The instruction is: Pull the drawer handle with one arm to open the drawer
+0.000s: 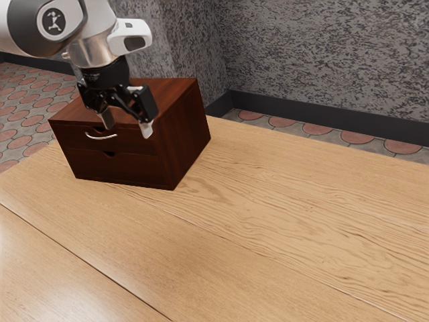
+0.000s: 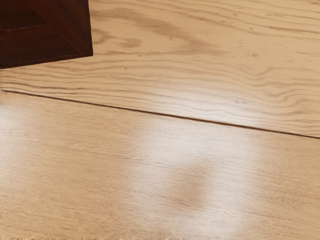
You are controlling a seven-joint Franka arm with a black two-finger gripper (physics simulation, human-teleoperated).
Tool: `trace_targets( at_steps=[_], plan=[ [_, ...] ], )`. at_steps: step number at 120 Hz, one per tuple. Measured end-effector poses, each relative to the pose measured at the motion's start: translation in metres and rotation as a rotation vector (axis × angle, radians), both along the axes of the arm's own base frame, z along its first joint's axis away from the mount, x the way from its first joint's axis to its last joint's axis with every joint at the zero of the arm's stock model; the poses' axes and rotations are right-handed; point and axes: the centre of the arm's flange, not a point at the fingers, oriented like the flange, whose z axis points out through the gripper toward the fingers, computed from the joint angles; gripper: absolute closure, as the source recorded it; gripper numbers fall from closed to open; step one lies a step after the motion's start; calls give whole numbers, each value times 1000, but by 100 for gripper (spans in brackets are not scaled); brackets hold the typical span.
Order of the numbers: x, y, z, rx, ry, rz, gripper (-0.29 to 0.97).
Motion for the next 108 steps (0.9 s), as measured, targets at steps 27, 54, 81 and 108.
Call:
trace_targets(
  at_steps=[27,54,81,108],
  plan=[
    [-44,30,103,-26,-207,67,0],
    [-58,51,129,-34,-279,134,0],
    [-41,56,94,-60,-209,160,0],
    [-171,-25,-41,-262,17,-10,0]
  ],
)
